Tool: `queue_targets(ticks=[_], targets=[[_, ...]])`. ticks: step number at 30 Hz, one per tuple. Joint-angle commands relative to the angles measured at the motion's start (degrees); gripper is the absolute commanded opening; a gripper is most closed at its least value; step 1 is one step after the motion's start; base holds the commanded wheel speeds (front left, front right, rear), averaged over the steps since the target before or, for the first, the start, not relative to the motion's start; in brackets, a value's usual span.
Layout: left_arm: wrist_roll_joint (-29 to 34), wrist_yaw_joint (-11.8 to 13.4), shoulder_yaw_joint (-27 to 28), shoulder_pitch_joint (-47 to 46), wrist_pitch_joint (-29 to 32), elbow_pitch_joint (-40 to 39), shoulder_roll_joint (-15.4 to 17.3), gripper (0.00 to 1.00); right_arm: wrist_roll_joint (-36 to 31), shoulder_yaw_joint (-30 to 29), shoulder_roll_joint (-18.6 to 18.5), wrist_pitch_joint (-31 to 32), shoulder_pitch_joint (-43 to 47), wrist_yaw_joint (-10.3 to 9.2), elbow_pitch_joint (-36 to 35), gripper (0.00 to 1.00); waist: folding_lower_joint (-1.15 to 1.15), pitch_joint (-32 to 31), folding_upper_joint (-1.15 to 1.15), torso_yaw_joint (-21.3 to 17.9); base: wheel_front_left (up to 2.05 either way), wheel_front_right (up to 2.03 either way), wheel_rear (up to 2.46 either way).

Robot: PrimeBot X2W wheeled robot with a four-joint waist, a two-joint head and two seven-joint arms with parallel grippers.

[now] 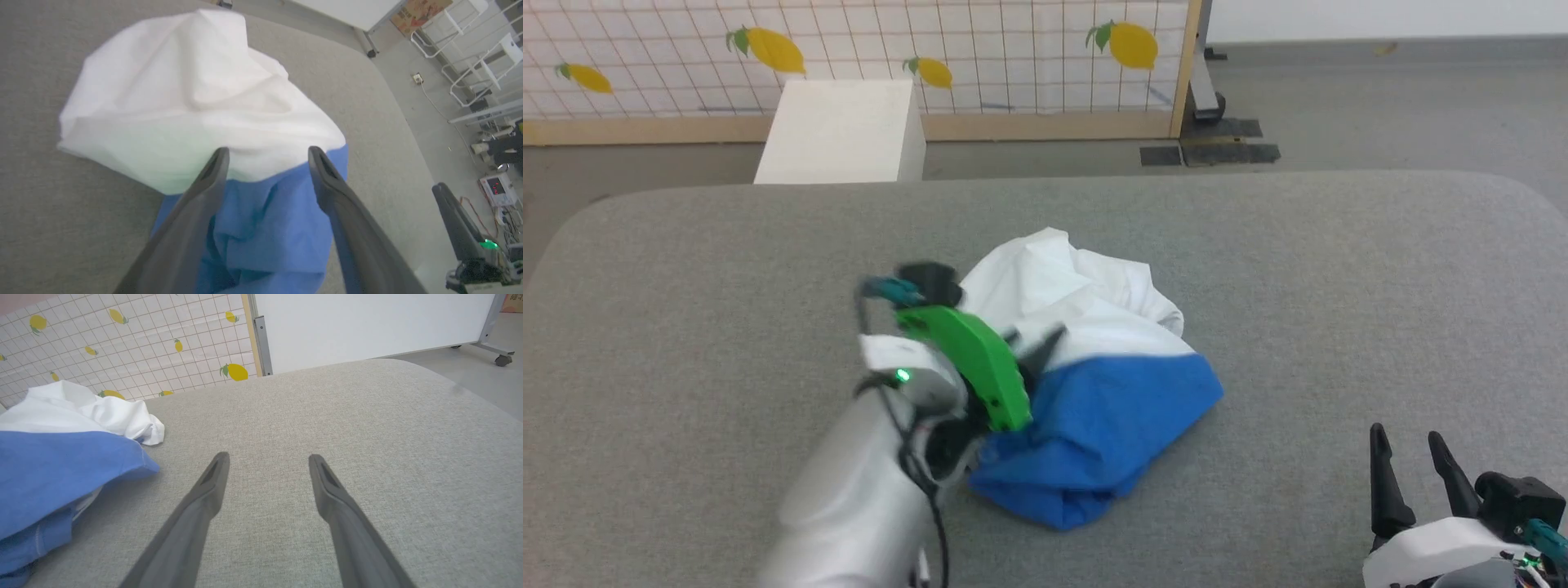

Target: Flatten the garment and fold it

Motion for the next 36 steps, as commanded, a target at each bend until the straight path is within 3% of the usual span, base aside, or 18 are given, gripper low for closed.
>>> queue_targets(ticks=[1, 6, 9, 14, 17, 21, 27, 31, 36], targets=[[-0.9, 0.9, 2.2, -0.7, -2.0, -1.7, 1.4, 1.0, 0.5, 0.0, 0.0, -0.6, 0.6, -0.08, 0.1, 1.0, 0.0, -1.4, 0.0, 0.6, 0.0, 0.0, 0.0], [-0.7, 3.3, 10.1, 1.5, -13.7, -8.9, 5.2, 1.0, 0.9, 0.3, 0.0, -0.7, 0.3, -0.08, -0.4, 1.0, 0.0, -3.1, 0.0, 0.5, 0.0, 0.0, 0.0], [2.8, 5.5, 13.3, 5.1, -21.5, -11.9, 8.5, 1.0, 0.6, 0.4, 0.0, -0.7, 0.3, -0.08, -0.7, 1.0, 0.0, -4.2, 0.0, 0.6, 0.0, 0.0, 0.0], [11.4, 9.4, 13.6, 12.6, -31.3, -15.4, 13.2, 1.0, 0.6, 0.1, 0.0, -0.3, 0.5, -0.08, -1.3, 1.0, 0.0, -5.3, 0.0, 1.0, 0.0, 0.0, 0.0], [16.0, 11.3, 12.4, 17.1, -34.1, -17.2, 14.7, 1.0, 0.6, 0.1, 0.0, 0.6, 0.8, -0.08, -1.8, 1.0, 0.0, -5.5, 0.0, 1.2, 0.0, 0.0, 0.0], [19.4, 12.6, 11.1, 22.2, -35.5, -18.5, 14.8, 1.0, 0.8, 0.2, 0.0, 3.0, 1.1, -0.08, -2.7, 1.0, 0.0, -5.2, 0.0, 1.3, 0.0, 0.0, 0.0], [19.6, 13.5, 11.4, 25.8, -36.1, -20.3, 12.3, 1.0, 1.3, 0.3, 0.0, 7.7, 0.5, -0.08, -4.4, 1.0, 0.0, -3.6, 0.0, 2.1, 0.0, 0.0, 0.0], [19.4, 13.3, 11.6, 25.8, -36.2, -21.1, 11.1, 1.0, 1.9, 2.4, 0.0, 16.9, -3.9, -0.08, -5.0, 1.0, 0.0, -1.3, 0.0, 2.6, 0.0, 0.0, 0.0], [20.0, 13.1, 11.2, 24.7, -36.2, -21.7, 9.8, 1.0, -0.7, 7.8, -0.1, 33.1, -12.8, -0.08, -3.8, 1.0, 0.0, 1.6, 0.0, 4.4, 0.0, 0.0, 0.0]])
